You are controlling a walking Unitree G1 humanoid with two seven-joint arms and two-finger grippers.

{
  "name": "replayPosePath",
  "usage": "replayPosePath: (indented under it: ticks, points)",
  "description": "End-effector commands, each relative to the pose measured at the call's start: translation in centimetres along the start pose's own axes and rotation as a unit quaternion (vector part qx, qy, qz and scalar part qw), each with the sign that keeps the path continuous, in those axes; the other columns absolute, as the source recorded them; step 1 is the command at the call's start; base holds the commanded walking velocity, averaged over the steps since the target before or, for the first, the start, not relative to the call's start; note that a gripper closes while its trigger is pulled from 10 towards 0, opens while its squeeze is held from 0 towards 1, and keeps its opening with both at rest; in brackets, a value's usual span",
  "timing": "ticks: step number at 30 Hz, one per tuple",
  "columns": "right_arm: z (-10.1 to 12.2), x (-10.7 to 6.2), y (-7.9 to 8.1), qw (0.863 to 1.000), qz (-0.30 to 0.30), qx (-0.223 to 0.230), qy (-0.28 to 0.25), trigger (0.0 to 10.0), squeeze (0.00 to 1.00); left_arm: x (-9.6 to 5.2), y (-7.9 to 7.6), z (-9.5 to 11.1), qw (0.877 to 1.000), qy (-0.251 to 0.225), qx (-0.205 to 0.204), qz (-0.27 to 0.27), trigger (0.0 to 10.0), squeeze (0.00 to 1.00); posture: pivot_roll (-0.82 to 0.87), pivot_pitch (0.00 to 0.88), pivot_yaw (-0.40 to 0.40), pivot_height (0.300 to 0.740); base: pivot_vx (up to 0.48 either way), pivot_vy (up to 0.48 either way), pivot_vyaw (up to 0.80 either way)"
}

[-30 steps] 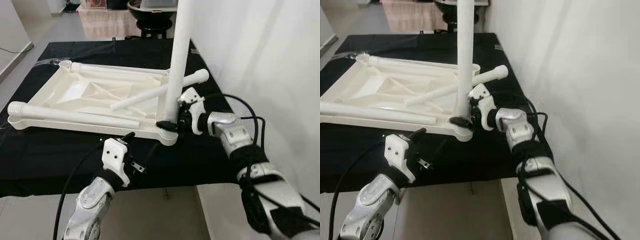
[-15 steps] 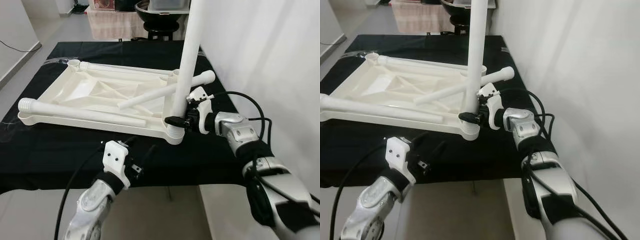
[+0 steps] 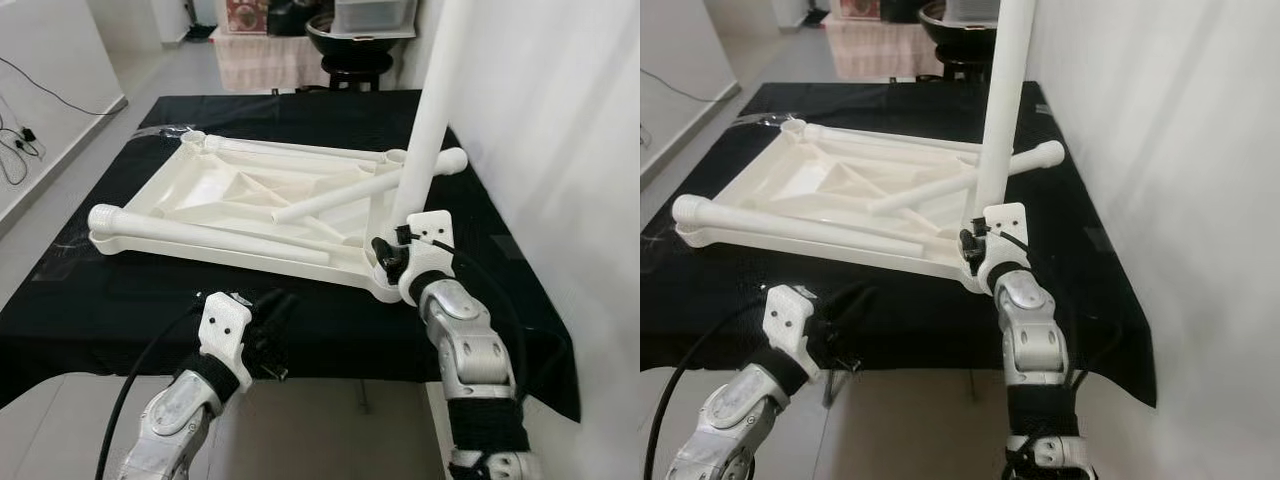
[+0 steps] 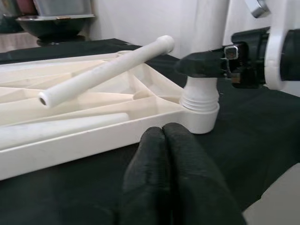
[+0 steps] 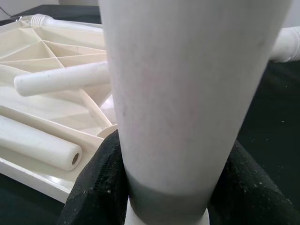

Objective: Building children table

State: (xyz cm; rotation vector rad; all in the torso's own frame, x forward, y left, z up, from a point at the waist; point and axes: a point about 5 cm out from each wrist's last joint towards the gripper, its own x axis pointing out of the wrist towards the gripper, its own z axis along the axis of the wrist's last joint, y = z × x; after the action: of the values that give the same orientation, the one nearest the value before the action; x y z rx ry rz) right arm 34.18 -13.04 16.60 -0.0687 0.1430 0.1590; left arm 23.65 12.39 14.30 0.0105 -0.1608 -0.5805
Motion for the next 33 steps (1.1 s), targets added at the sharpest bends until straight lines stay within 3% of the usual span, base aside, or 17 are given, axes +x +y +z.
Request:
replayPosePath:
  ticks: [1, 4, 5, 6, 7, 8, 9, 11, 14, 16, 17, 21, 27, 28, 29, 30, 33]
  points:
    - [-1.0, 0.5, 0.2, 0.999, 0.03, 0.002, 0.031, 10.0, 1.0, 0.0, 0.2, -0.4, 1.0, 0.012, -0.002, -0.003, 0.0, 0.0, 0.03, 0.089, -0.003, 0.74, 0.0, 0.0, 0.0]
    - [0.4, 0.7, 1.1, 0.996, 0.09, 0.001, 0.012, 10.0, 1.0, 0.1, 0.2, -0.4, 1.0, 0.01, -0.003, 0.002, 0.0, 0.0, 0.03, 0.088, -0.006, 0.74, 0.0, 0.0, 0.0]
    - [1.2, 0.8, 1.1, 0.993, 0.115, -0.002, 0.003, 10.0, 1.0, 0.2, 0.2, -0.4, 1.0, 0.01, -0.002, 0.003, 1.8, 0.0, 0.03, 0.084, -0.011, 0.74, 0.0, 0.0, 0.0]
    - [2.2, 0.8, 0.9, 0.991, 0.136, -0.001, -0.007, 10.0, 1.0, 0.2, 0.2, -0.4, 1.0, 0.01, -0.003, 0.003, 10.0, 0.0, 0.03, 0.083, -0.012, 0.74, 0.0, 0.0, 0.0]
    - [2.2, 0.8, 0.9, 0.991, 0.136, -0.001, -0.007, 10.0, 1.0, 0.2, 0.2, -0.4, 1.0, 0.01, -0.003, 0.003, 10.0, 0.0, 0.03, 0.083, -0.012, 0.74, 0.0, 0.0, 0.0]
    - [3.0, 0.9, 0.7, 0.986, 0.168, -0.004, -0.018, 10.0, 0.0, 0.3, 0.2, -0.4, 1.0, 0.01, -0.003, 0.003, 10.0, 0.0, 0.03, 0.079, -0.013, 0.74, 0.0, 0.0, 0.0]
    - [3.0, 0.9, 0.7, 0.986, 0.168, -0.004, -0.018, 10.0, 0.0, 0.3, 0.2, -0.4, 1.0, 0.01, -0.003, 0.003, 10.0, 0.0, 0.03, 0.079, -0.013, 0.74, 0.0, 0.0, 0.0]
    - [4.9, 1.1, 0.0, 0.961, 0.268, -0.053, -0.048, 10.0, 0.0, 0.4, 0.1, -0.4, 1.0, 0.01, -0.002, 0.0, 10.0, 0.0, 0.04, 0.069, -0.016, 0.74, 0.0, 0.0, 0.0]
    - [4.9, 1.1, 0.0, 0.961, 0.268, -0.053, -0.048, 10.0, 0.0, 0.4, 0.1, -0.4, 1.0, 0.01, -0.002, 0.0, 10.0, 0.0, 0.04, 0.069, -0.016, 0.74, 0.0, 0.0, 0.0]
    - [5.7, 1.3, -0.8, 0.929, 0.345, -0.127, -0.052, 10.0, 0.0, 0.7, 0.0, -0.5, 1.0, 0.011, -0.001, -0.003, 10.0, 0.0, 0.04, 0.063, -0.017, 0.74, 0.0, 0.0, 0.0]
    - [6.2, 1.8, -1.3, 0.922, 0.358, -0.139, -0.048, 10.0, 0.0, 0.8, -0.1, -0.6, 1.0, 0.011, -0.002, -0.007, 0.0, 0.0, 0.04, 0.058, -0.019, 0.74, 0.0, 0.0, 0.0]
    - [6.7, 2.8, -2.0, 0.922, 0.363, -0.129, -0.033, 10.0, 0.0, 0.9, -0.2, -0.6, 1.0, 0.011, -0.001, -0.013, 0.0, 0.0, 0.04, 0.058, -0.024, 0.74, 0.0, 0.0, 0.0]
    - [5.7, 3.0, -2.2, 0.903, 0.406, -0.139, 0.01, 9.3, 0.0, 1.0, -0.2, -0.6, 1.0, 0.009, -0.003, -0.008, 0.0, 0.0, 0.04, 0.061, -0.026, 0.74, 0.0, 0.0, 0.0]
    - [5.4, 3.1, -2.2, 0.904, 0.407, -0.131, 0.017, 0.5, 0.0, 1.0, -0.2, -0.6, 1.0, 0.008, -0.003, -0.003, 1.4, 0.0, 0.04, 0.064, -0.028, 0.74, 0.0, 0.0, 0.0]
    - [5.4, 3.1, -2.2, 0.904, 0.407, -0.131, 0.017, 0.5, 0.0, 1.0, -0.2, -0.6, 1.0, 0.008, -0.003, -0.003, 1.4, 0.0, 0.04, 0.064, -0.028, 0.74, 0.0, 0.0, 0.0]
    - [5.2, 3.2, -2.2, 0.904, 0.408, -0.126, 0.021, 0.0, 0.0, 1.0, -0.1, -0.6, 1.0, 0.008, -0.003, 0.001, 10.0, 0.0, 0.04, 0.064, -0.028, 0.74, 0.0, 0.0, 0.0]
    - [3.9, 3.2, -2.5, 0.906, 0.405, -0.117, 0.036, 0.0, 0.0, 1.0, -0.2, -0.5, 1.0, 0.005, -0.006, 0.002, 10.0, 0.0, 0.04, 0.071, -0.028, 0.74, 0.0, 0.0, 0.0]
